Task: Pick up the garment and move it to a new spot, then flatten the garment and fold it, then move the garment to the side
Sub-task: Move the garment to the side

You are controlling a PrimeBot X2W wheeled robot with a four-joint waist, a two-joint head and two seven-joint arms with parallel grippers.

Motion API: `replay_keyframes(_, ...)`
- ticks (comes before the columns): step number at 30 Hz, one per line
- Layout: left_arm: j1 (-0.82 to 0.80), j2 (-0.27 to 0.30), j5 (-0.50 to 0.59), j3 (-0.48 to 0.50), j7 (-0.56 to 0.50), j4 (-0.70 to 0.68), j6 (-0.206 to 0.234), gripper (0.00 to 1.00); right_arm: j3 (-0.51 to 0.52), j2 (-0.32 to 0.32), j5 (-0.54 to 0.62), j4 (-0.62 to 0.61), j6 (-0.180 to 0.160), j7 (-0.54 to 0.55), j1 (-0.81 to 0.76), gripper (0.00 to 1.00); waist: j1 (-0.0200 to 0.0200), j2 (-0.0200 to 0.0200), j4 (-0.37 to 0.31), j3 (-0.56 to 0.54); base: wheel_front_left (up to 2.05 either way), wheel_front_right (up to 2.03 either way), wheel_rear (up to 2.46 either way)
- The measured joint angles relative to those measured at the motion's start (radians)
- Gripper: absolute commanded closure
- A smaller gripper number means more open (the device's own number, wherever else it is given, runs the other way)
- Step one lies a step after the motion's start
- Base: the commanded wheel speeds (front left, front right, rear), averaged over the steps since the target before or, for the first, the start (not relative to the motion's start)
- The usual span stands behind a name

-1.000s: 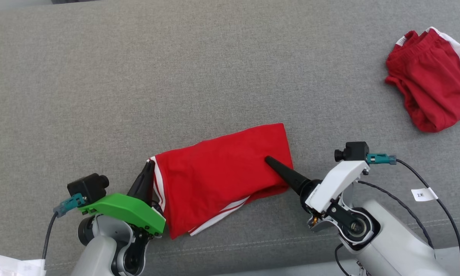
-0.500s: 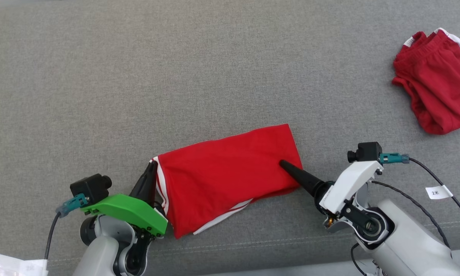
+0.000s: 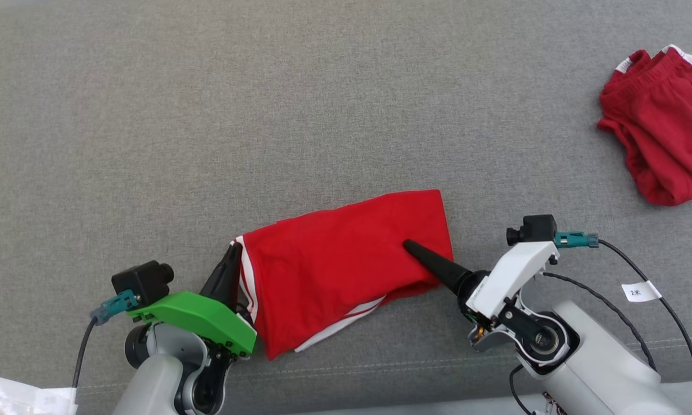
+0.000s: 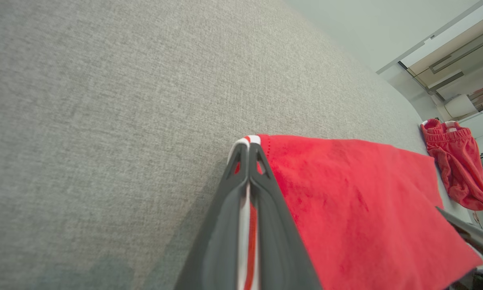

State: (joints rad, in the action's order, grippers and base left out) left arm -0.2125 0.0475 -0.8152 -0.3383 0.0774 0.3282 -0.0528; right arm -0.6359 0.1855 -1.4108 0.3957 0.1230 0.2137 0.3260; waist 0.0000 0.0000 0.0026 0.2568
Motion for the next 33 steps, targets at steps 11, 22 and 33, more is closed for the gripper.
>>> replay_keyframes(11, 0.0, -0.001, -0.028, 0.015, 0.019, -0.006, 0.005, 0.0, -0.015, 0.084, 0.015, -0.005, 0.0, 0.05, 0.054, 1.0, 0.0, 0.0, 0.003, 0.003, 0.0, 0.0, 0.0)
replay_keyframes(22, 0.0, -0.001, -0.028, 0.042, 0.04, -0.055, 0.026, 0.0, 0.026, 0.202, 0.067, -0.006, 0.0, 0.056, 0.198, 1.0, 0.0, 0.0, -0.035, 0.021, 0.0, 0.0, 0.0)
replay_keyframes(33, 0.0, 0.007, -0.017, 0.02, 0.024, -0.12, 0.048, 0.0, 0.127, 0.316, 0.069, 0.031, 0.0, 0.056, 0.341, 1.0, 0.0, 0.0, -0.057, 0.087, 0.0, 0.0, 0.0)
